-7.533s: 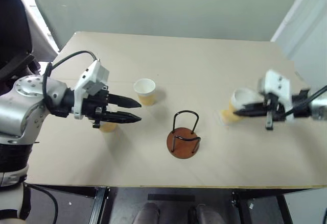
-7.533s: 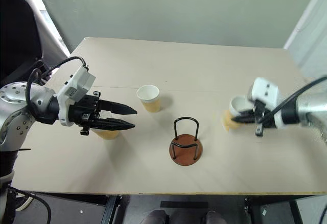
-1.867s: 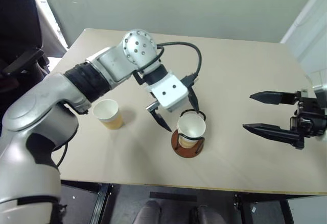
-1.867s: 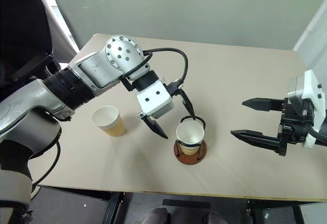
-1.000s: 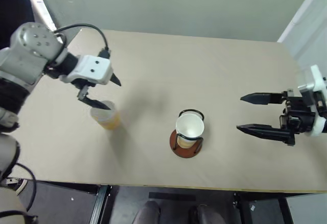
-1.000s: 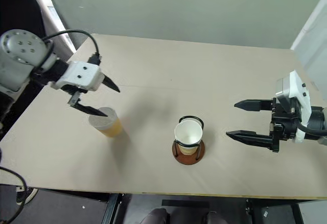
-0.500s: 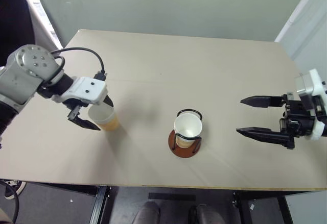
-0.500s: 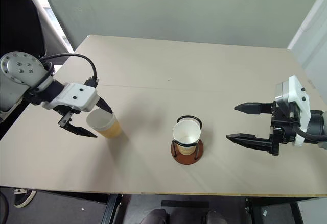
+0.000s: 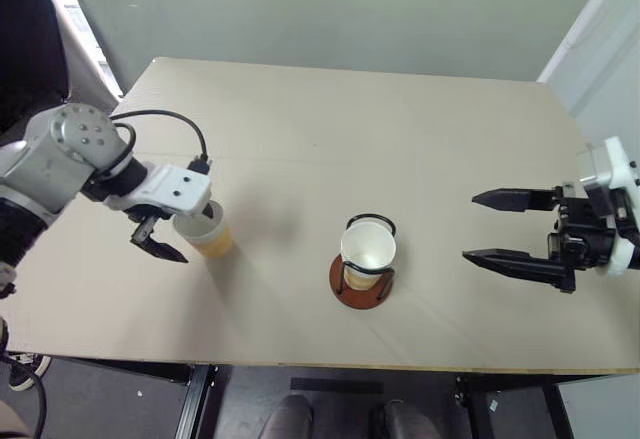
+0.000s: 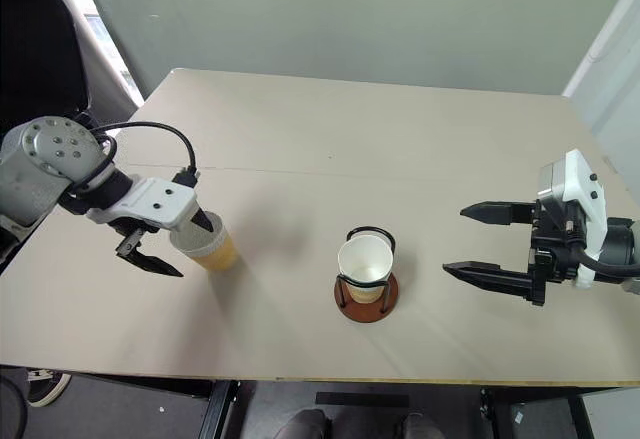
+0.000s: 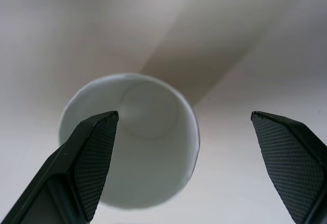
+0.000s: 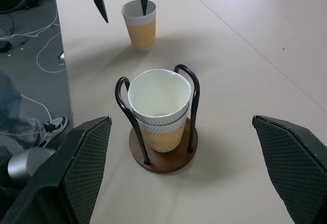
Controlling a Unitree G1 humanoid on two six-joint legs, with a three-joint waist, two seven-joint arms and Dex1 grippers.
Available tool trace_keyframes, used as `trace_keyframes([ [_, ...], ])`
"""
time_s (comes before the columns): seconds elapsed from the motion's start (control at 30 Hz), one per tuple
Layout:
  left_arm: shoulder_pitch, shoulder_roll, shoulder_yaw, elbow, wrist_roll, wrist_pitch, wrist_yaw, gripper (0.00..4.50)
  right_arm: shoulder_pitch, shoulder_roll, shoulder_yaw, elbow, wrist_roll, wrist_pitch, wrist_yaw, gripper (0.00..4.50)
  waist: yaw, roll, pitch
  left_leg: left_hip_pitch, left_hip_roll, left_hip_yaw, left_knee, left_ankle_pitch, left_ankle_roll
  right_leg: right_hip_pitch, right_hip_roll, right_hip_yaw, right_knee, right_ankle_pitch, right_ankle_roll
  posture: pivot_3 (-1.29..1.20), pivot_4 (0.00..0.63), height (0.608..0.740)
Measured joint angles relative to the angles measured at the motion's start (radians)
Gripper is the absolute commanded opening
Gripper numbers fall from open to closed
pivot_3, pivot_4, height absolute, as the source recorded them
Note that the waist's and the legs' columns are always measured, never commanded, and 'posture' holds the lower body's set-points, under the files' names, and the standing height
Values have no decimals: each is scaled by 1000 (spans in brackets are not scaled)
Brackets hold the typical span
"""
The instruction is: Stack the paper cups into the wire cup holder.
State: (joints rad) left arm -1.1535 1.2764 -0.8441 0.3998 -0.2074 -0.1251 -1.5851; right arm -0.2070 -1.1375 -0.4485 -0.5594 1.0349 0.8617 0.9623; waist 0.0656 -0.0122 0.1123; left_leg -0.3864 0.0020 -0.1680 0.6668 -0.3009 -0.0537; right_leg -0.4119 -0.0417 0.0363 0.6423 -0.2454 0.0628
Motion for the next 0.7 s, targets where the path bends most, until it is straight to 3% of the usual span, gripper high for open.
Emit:
trace_keyframes([
  [0.37,2,-85,7,32,87,-20,0,15,2,0,-13,-6,4,6,-11,4500,0,0,0,0,0,0,0,0,0,0,0,0,0,0,0,0,150,740],
  [0.7,-81,-85,11,13,5,20,0,15,16,0,-19,-14,4,7,-17,4500,1,0,0,-1,0,0,0,0,0,0,0,0,-1,0,0,0,150,740],
])
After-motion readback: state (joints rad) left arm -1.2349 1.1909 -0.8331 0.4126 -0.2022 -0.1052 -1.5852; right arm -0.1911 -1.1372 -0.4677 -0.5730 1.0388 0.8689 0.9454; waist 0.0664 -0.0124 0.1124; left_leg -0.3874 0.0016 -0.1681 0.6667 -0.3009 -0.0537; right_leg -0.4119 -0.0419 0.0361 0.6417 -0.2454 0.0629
